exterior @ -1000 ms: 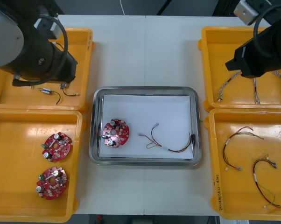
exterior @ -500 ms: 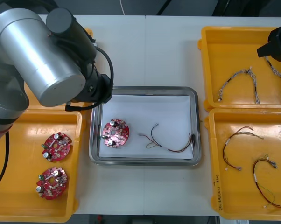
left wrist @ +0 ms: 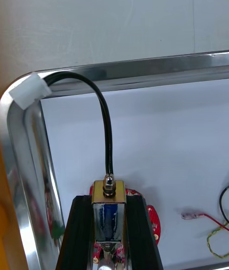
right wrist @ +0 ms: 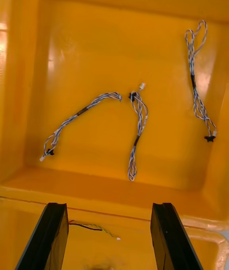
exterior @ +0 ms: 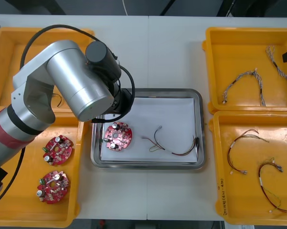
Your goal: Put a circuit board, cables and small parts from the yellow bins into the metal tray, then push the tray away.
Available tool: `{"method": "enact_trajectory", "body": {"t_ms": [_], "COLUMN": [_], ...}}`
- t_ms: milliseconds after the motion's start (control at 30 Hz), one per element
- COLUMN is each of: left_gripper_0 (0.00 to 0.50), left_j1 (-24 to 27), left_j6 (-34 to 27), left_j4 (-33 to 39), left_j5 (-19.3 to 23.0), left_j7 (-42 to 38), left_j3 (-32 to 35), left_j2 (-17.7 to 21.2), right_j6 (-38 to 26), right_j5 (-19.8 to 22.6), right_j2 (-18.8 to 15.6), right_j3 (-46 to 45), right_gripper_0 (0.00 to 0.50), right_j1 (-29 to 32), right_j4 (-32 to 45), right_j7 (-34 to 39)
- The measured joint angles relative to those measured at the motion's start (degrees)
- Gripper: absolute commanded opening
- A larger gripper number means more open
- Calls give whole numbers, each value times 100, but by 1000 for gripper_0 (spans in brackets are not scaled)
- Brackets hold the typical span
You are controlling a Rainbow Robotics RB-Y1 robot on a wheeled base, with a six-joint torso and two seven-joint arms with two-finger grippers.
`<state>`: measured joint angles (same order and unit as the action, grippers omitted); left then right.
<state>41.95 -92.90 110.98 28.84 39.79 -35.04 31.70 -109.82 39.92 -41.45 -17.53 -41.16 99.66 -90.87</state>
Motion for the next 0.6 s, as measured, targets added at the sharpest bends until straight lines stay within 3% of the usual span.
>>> {"method": "enact_trajectory", "body": {"t_ms": [333, 600], "left_gripper_0": [1, 6], "left_j1": [0, 0], "left_j6": [659, 835], "left_j4": [-739, -937], "left_j5": [-250, -299], "left_j7": [-2, -2], "left_j3": [-336, -379], "left_j2": [-75, -75], "right_j6": [0, 0], "right_j5": [-136, -316], "right_j2": [-10, -10], "right_j3": [-22, 23], "right_gripper_0": [500, 500], "right_j1": [-388, -731], "right_j4": [-1071, -1878], "right_j7": [-31, -116]}}
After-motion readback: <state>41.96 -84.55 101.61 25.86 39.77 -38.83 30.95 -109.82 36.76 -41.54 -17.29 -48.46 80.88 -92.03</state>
